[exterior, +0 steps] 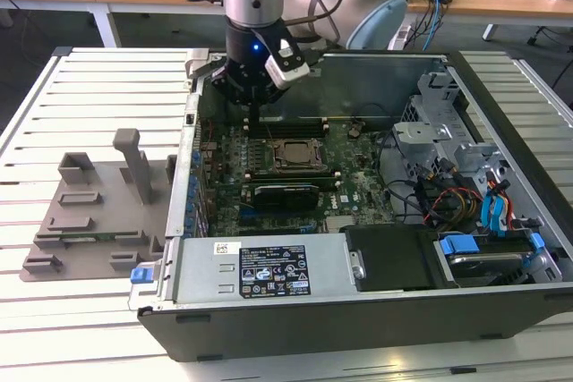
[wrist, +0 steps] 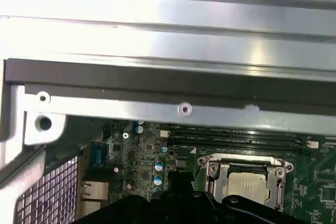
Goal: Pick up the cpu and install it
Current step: 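Install the first cpu locking lever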
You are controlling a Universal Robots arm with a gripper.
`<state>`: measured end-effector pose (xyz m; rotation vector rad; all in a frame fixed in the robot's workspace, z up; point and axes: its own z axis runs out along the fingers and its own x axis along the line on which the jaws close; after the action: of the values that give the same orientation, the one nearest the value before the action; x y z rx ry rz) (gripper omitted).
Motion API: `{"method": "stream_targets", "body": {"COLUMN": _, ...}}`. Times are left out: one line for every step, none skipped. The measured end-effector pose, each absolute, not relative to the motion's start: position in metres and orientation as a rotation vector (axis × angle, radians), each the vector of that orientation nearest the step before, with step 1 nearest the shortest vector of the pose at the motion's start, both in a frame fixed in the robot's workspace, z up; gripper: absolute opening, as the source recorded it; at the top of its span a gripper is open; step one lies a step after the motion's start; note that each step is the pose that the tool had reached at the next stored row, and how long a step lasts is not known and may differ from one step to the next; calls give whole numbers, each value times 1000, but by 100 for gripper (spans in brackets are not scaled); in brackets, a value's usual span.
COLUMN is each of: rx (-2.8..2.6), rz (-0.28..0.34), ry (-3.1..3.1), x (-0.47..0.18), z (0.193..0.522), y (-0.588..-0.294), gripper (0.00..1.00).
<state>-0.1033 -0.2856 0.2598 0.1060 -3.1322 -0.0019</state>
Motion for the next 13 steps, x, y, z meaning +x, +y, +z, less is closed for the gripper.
{"method": "stream_targets", "body": {"rx": 106, "rz": -3, "ry": -3132, "x": -103, "z": 260, "y": -284, "gripper": 11}}
{"method": "stream_targets", "body": {"rx": 107, "rz": -3, "ry": -3132, "x": -103, "z": 260, "y": -284, "gripper": 11}}
{"method": "stream_targets", "body": {"rx": 107, "rz": -4, "ry": -3132, "x": -102, "z": 260, "y": -284, "gripper": 11}}
{"method": "stream_targets", "body": {"rx": 107, "rz": -4, "ry": -3132, "x": -102, "z": 260, "y": -284, "gripper": 11}}
{"method": "stream_targets", "body": {"rx": 107, "rz": -4, "ry": -3132, "x": -101, "z": 260, "y": -284, "gripper": 11}}
{"method": "stream_targets", "body": {"rx": 107, "rz": -4, "ry": -3132, "x": -100, "z": 260, "y": -284, "gripper": 11}}
{"method": "stream_targets", "body": {"rx": 107, "rz": -4, "ry": -3132, "x": -99, "z": 260, "y": -284, "gripper": 11}}
{"method": "stream_targets", "body": {"rx": 107, "rz": -4, "ry": -3132, "x": -97, "z": 260, "y": -284, "gripper": 11}}
{"method": "stream_targets", "body": {"rx": 107, "rz": -4, "ry": -3132, "x": -95, "z": 260, "y": -284, "gripper": 11}}
{"method": "stream_targets", "body": {"rx": 107, "rz": -4, "ry": -3131, "x": -93, "z": 260, "y": -284, "gripper": 11}}
{"method": "stream_targets", "body": {"rx": 107, "rz": -4, "ry": -3131, "x": -90, "z": 260, "y": -284, "gripper": 11}}
{"method": "stream_targets", "body": {"rx": 107, "rz": -4, "ry": -3130, "x": -88, "z": 260, "y": -284, "gripper": 11}}
{"method": "stream_targets", "body": {"rx": 107, "rz": -4, "ry": -3129, "x": -87, "z": 260, "y": -284, "gripper": 11}}
